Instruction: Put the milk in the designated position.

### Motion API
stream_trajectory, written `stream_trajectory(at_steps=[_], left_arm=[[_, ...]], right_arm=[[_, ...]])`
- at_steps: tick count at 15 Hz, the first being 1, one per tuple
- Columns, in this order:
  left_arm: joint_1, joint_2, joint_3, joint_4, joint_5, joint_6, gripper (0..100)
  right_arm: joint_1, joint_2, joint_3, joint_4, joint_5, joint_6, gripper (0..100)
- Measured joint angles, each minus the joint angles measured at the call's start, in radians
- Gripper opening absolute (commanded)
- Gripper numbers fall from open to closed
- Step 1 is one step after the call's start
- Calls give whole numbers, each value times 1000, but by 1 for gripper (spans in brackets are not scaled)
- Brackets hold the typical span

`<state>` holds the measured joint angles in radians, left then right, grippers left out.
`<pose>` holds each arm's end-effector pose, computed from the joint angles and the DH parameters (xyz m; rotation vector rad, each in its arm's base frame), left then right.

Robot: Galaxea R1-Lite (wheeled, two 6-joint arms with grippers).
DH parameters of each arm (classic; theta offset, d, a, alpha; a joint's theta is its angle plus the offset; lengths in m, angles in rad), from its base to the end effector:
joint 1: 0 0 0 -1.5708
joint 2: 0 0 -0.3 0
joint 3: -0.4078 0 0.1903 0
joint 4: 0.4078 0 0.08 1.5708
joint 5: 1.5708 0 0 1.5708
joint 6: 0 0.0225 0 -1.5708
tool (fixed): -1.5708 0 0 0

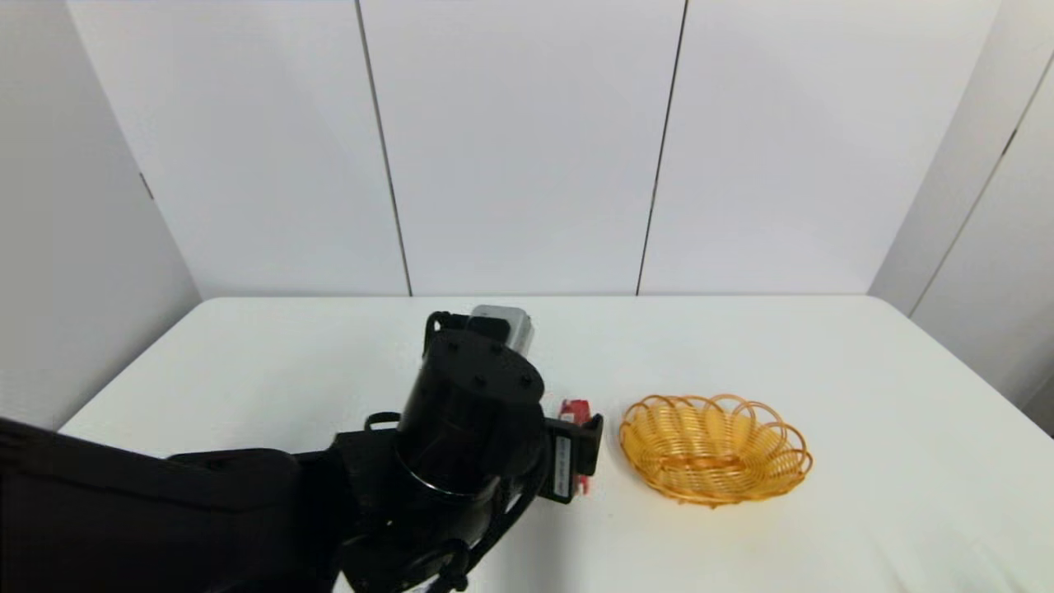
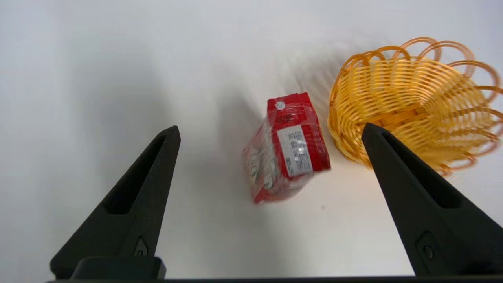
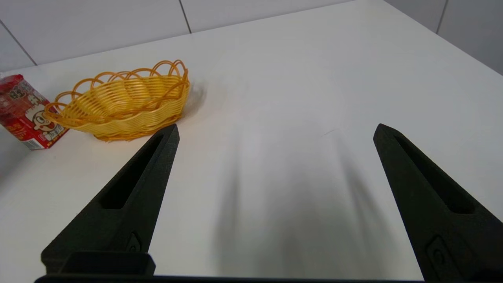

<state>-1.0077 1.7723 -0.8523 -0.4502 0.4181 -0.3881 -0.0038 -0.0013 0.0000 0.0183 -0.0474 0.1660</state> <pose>0.1762 -0.2620 0.1551 -0.0613 0.4634 -0.4962 -0.0229 -0.0010 0.0736 0.1656 0.0127 -0.0525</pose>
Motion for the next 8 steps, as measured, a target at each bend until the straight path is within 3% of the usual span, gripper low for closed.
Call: stream_trajectory(at_steps=[8], left_arm=[[2, -591, 177, 327, -7, 200, 100]], right_arm=[[0, 0, 0, 0, 0, 0, 100]])
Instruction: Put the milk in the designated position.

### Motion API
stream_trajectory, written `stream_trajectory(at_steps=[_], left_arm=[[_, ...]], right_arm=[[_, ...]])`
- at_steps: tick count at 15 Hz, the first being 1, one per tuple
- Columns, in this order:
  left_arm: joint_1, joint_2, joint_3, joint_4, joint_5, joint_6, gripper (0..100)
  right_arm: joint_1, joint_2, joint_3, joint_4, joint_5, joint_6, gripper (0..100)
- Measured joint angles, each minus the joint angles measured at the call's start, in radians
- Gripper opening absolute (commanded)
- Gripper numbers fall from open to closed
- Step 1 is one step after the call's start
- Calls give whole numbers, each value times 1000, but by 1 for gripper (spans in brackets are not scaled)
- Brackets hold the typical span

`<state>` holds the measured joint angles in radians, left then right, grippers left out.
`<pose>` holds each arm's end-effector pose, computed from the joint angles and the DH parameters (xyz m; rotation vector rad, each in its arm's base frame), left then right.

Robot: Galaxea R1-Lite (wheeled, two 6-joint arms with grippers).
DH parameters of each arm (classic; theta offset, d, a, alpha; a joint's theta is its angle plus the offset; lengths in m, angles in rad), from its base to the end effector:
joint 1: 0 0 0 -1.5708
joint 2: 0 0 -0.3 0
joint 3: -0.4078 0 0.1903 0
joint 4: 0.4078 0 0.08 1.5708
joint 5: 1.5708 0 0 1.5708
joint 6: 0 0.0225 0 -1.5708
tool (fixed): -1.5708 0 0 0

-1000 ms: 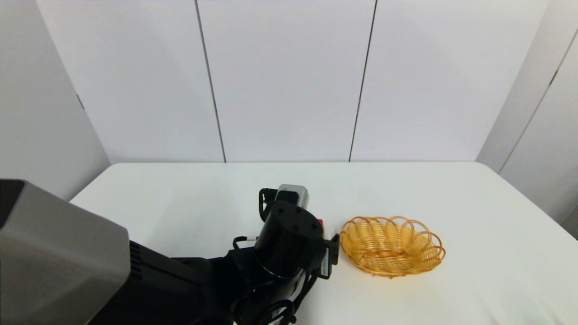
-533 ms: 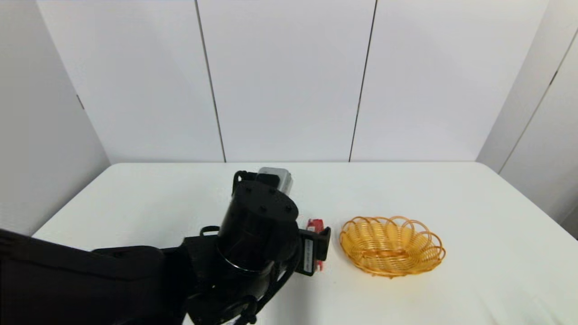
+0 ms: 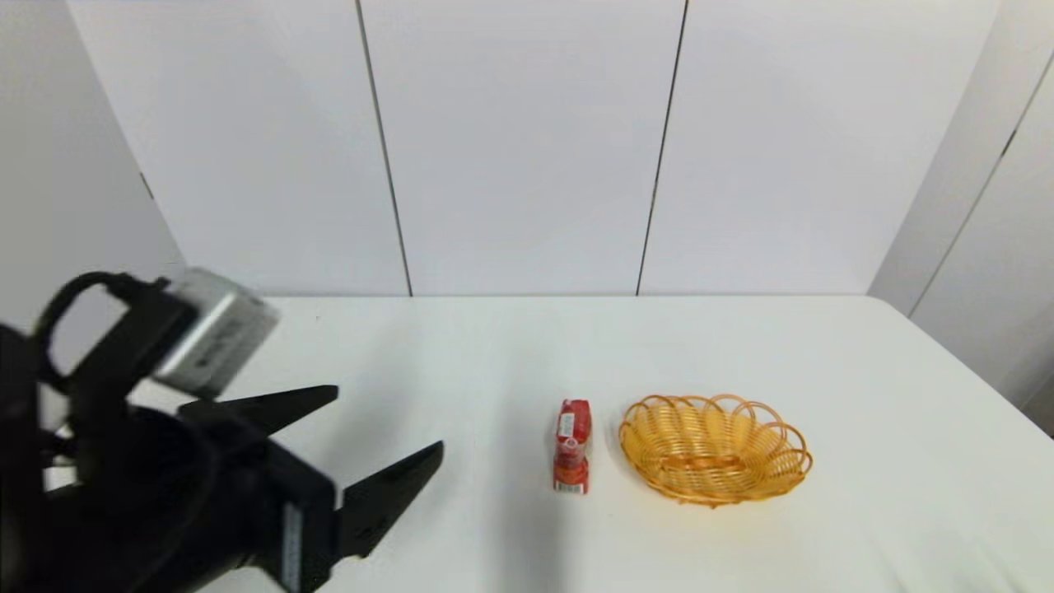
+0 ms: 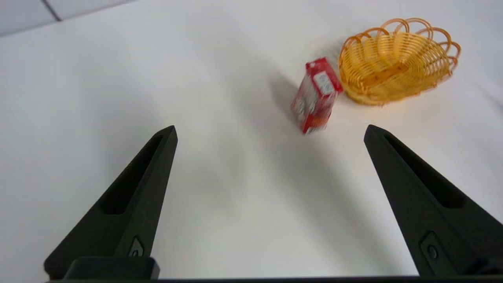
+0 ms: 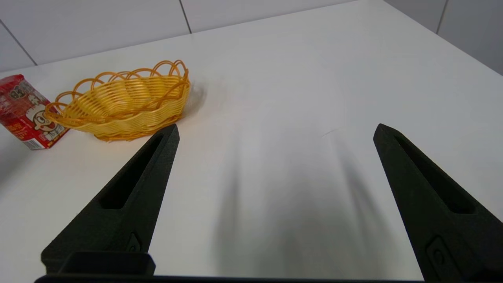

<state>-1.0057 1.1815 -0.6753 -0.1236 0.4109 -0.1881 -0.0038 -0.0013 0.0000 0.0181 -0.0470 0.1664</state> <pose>0.0980 -0.1378 0.2213 0.0713 0.3478 -0.5557 -0.0229 -0.0010 0.0736 0.1660 0.0125 -0.0521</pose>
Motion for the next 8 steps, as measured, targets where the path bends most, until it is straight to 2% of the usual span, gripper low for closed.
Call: stream_trajectory(at_steps=[2, 3, 5, 8], left_arm=[[51, -166, 94, 35, -2, 54, 100], [114, -235, 134, 41, -4, 90, 100], [279, -362, 212, 46, -24, 154, 100], [530, -517, 294, 44, -121, 223, 100]], right_arm=[[0, 0, 0, 0, 0, 0, 100], [0, 0, 0, 0, 0, 0, 100], [0, 0, 0, 0, 0, 0, 100], [0, 0, 0, 0, 0, 0, 100]])
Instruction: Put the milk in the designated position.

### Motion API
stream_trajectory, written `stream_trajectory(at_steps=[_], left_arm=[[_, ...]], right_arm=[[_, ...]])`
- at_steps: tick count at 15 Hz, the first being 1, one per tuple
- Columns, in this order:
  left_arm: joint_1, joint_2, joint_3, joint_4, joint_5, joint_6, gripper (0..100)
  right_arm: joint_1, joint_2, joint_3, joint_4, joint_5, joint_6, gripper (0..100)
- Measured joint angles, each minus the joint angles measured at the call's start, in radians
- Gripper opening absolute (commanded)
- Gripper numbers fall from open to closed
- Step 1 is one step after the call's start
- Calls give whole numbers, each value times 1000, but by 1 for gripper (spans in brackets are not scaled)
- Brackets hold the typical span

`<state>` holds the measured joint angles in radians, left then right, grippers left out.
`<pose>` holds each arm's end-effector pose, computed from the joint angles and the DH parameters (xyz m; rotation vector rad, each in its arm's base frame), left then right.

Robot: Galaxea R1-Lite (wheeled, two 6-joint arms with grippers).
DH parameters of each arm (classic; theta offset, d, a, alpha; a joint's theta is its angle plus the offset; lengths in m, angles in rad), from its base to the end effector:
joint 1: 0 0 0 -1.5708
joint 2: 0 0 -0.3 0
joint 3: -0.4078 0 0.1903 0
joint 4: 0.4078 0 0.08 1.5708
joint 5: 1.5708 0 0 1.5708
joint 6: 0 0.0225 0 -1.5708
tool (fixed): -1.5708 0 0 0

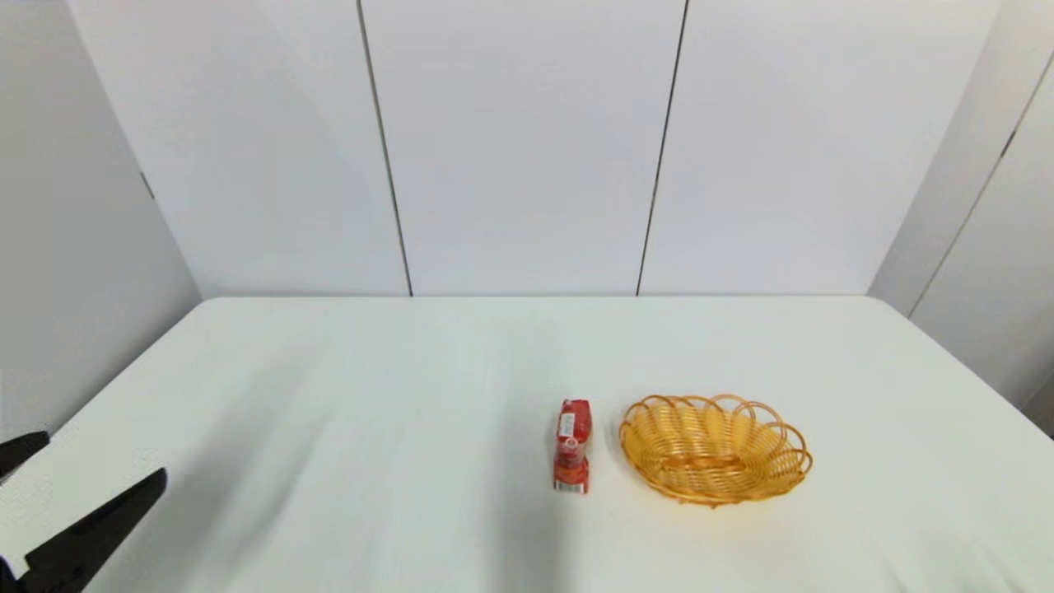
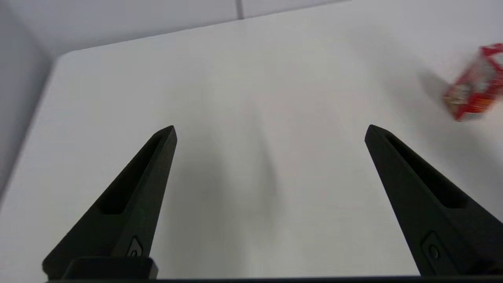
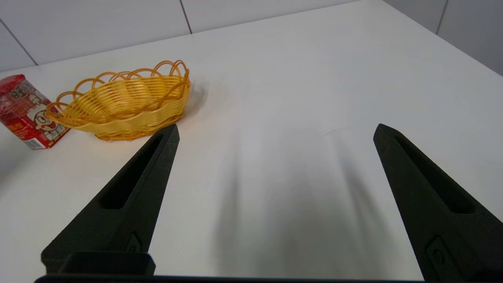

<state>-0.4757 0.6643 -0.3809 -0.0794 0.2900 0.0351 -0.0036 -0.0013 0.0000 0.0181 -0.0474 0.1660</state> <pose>0.0492 -0.0181 0.1880 0.1112 0.1863 -0.1884 -0.0229 -0.0010 0.0736 0.1656 0.0125 -0.0523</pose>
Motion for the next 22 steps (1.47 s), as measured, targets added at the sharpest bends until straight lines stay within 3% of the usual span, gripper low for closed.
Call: stream_trajectory(at_steps=[3, 6, 9, 13, 15, 19, 22], left_arm=[[193, -148, 92, -1, -92, 34, 100], [307, -289, 197, -5, -111, 40, 100], [348, -357, 337, -97, -113, 39, 100], [427, -391, 377, -100, -124, 40, 100], [454, -446, 379, -70, -154, 38, 100], [475, -602, 379, 76, -308, 39, 100], [478, -649, 379, 78, -327, 64, 100]], right_arm=[[0, 0, 0, 0, 0, 0, 100], [0, 0, 0, 0, 0, 0, 100], [0, 0, 0, 0, 0, 0, 100], [0, 0, 0, 0, 0, 0, 100], [0, 0, 0, 0, 0, 0, 100], [0, 0, 0, 0, 0, 0, 100], [0, 0, 0, 0, 0, 0, 100]])
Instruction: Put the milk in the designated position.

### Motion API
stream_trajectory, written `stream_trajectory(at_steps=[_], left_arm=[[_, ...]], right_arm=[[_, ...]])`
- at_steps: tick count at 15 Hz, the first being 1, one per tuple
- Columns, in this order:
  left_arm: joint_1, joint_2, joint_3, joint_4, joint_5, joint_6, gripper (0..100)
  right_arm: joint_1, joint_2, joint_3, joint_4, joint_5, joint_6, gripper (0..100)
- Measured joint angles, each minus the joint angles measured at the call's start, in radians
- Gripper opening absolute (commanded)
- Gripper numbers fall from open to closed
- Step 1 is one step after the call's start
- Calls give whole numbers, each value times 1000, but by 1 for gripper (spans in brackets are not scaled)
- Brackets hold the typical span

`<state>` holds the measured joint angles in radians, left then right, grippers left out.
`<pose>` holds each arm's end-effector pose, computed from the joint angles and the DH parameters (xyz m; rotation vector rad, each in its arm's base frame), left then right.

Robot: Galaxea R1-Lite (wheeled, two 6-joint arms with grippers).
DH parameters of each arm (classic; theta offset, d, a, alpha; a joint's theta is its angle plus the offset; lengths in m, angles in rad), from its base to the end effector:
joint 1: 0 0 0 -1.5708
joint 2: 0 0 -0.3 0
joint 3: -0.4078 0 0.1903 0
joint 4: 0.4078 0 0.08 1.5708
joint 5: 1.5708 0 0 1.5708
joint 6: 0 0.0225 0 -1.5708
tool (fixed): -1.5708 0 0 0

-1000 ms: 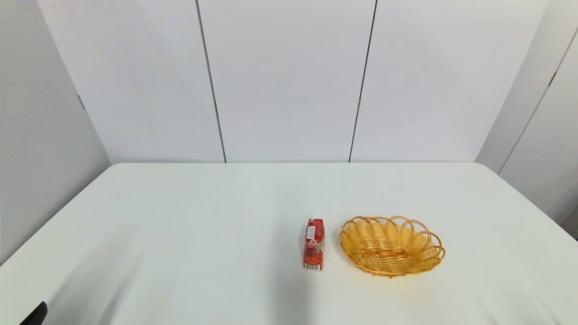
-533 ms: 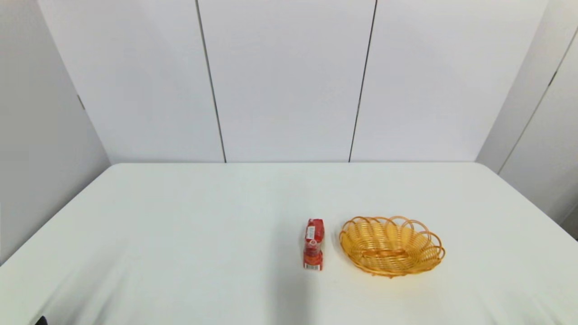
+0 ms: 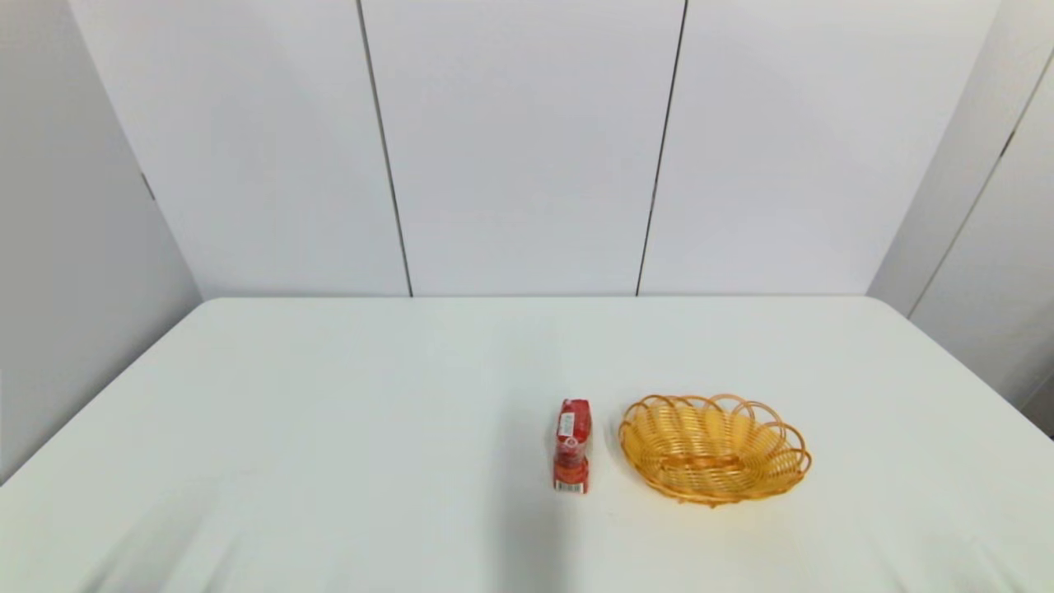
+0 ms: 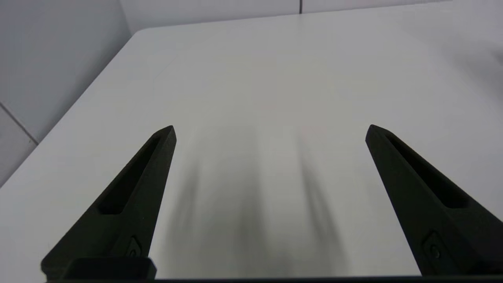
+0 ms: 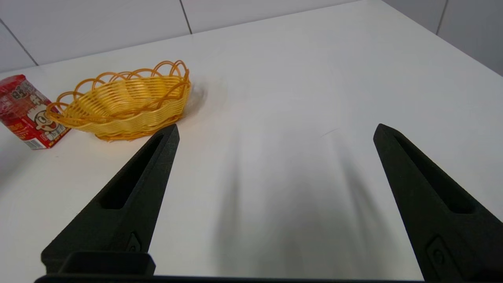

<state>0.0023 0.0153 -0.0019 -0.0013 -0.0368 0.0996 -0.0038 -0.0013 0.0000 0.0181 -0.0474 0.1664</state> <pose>-0.0218 -0.0009 0.0765 0.0994 0.0104 -0.0351 -0.0229 -0.0010 0.0736 0.1660 0.0125 -0.0525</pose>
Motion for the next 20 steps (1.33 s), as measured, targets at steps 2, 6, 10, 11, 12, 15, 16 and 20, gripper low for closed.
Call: stream_trajectory(at_steps=[2, 6, 10, 11, 12, 15, 16, 20], left_arm=[[0, -11, 1, 4, -1, 1, 100], [0, -16, 1, 3, 7, -30, 100], [0, -17, 2, 3, 8, -32, 100], [0, -17, 2, 3, 8, -32, 100], [0, -17, 2, 3, 8, -32, 100], [0, -17, 2, 3, 8, -33, 100], [0, -17, 2, 3, 8, -34, 100], [0, -17, 2, 2, 8, -34, 100]], right_arm=[[0, 0, 0, 0, 0, 0, 100], [0, 0, 0, 0, 0, 0, 100], [0, 0, 0, 0, 0, 0, 100], [0, 0, 0, 0, 0, 0, 100], [0, 0, 0, 0, 0, 0, 100], [0, 0, 0, 0, 0, 0, 100], [0, 0, 0, 0, 0, 0, 100], [0, 0, 0, 0, 0, -4, 100]])
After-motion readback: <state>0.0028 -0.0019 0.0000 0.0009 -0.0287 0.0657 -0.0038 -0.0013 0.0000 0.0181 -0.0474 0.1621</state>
